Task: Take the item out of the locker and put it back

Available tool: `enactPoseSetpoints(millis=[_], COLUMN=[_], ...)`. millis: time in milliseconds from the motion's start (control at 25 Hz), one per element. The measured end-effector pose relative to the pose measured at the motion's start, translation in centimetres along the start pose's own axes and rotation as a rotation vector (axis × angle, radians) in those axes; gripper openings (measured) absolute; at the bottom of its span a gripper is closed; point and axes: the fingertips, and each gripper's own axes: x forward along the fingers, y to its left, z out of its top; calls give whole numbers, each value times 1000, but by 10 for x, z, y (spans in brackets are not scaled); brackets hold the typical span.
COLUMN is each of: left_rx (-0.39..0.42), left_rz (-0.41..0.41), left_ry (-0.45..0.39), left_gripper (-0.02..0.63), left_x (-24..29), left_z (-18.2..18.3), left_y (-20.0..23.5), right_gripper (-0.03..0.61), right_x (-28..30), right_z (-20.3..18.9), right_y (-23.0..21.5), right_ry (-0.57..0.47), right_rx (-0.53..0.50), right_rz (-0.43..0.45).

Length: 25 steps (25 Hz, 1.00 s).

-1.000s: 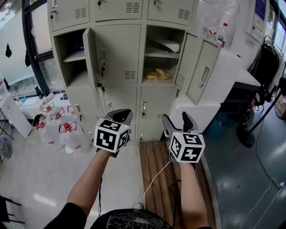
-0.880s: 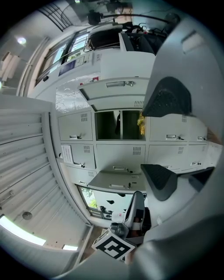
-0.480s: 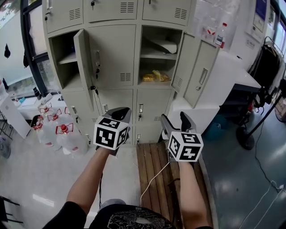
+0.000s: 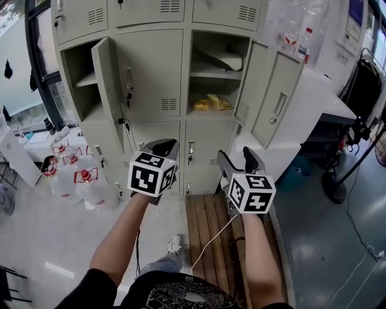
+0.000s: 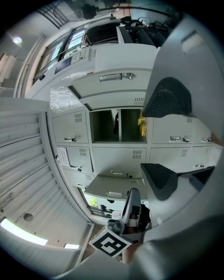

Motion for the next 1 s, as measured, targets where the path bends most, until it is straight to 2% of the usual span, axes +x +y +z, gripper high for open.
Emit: enactPoseSetpoints(millis=[520, 1000], left_rx=[-12, 0], left_rz=[-17, -53], left_ry=[19, 38], left_gripper=[0, 0], left_x=[105, 185], left_z=[8, 16], left_y=[60, 100], right_gripper=[331, 295], right_x=[125, 227], right_z=[0, -13], right_y=[-30, -52], right_ry=[44, 120], right_rx=[9, -5], right_rz=[19, 44])
